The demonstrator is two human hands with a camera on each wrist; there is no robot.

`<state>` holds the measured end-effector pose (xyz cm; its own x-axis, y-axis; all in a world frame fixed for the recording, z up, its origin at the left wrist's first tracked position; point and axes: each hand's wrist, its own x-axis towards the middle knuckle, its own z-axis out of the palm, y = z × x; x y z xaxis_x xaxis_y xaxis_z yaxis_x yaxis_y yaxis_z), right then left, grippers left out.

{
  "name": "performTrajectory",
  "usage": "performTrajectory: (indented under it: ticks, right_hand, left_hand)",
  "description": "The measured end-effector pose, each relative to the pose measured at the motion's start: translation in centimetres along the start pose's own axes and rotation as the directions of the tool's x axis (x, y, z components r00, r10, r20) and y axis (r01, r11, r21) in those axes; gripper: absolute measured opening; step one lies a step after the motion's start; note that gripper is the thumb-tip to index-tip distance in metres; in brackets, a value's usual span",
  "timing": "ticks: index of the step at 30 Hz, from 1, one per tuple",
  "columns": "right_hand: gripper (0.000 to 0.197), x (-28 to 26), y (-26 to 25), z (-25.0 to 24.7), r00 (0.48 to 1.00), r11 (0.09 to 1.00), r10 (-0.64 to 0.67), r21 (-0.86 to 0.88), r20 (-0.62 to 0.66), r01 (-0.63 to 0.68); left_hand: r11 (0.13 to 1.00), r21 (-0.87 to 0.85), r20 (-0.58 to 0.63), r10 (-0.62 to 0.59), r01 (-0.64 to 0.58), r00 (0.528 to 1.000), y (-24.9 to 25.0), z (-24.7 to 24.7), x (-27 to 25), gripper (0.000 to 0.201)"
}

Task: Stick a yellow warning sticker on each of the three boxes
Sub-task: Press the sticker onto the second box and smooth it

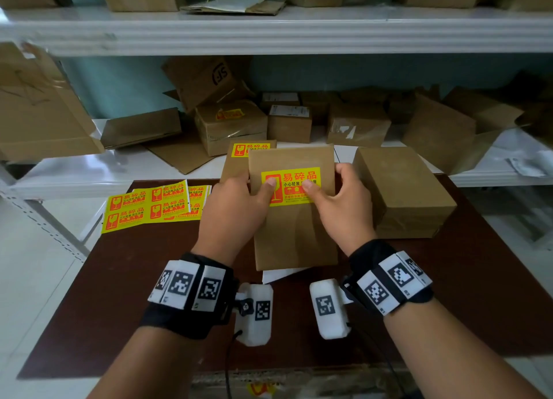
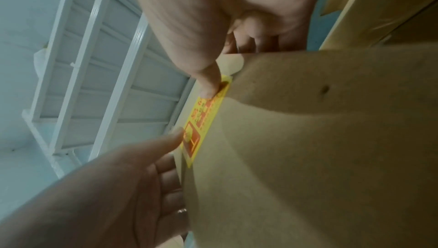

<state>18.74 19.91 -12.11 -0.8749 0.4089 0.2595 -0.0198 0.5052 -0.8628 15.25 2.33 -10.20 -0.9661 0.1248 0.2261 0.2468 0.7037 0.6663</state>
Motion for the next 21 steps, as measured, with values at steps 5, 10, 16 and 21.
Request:
performTrajectory:
  ticks: [5,10,16,21]
  right_hand:
    - [0.027,0.62,0.25,-0.38,0.998,0.995,-0.054,0.082,-0.032,0.057]
    - [0.037,0.21,-0.13,-0.07,1.000,0.998,-0.016,0.066,0.002,0.016]
    - [0.030,0.47,0.23,-0.38,1.000,0.995,-0.016,0.095,-0.007,0.017]
    - [0.016,0.92,0.21,-0.69,0.999,0.983,-0.033,0.179,-0.024,0.037]
  left_hand:
    - [0.999,-0.029,0.010,-0.022,0.022,1.000,-0.41,0.05,0.22,0.041]
    - [0.997,-0.068,0.012,-0.019,0.019,1.000,-0.41,-0.22,0.22,0.045]
    - [0.997,-0.071,-0.037,-0.014,0.011,0.999,0.17,-0.43,-0.27,0.046]
    - [0.989,-0.147,-0.060,-0.036,0.027,0.998,0.07,-0.48,-0.36,0.045]
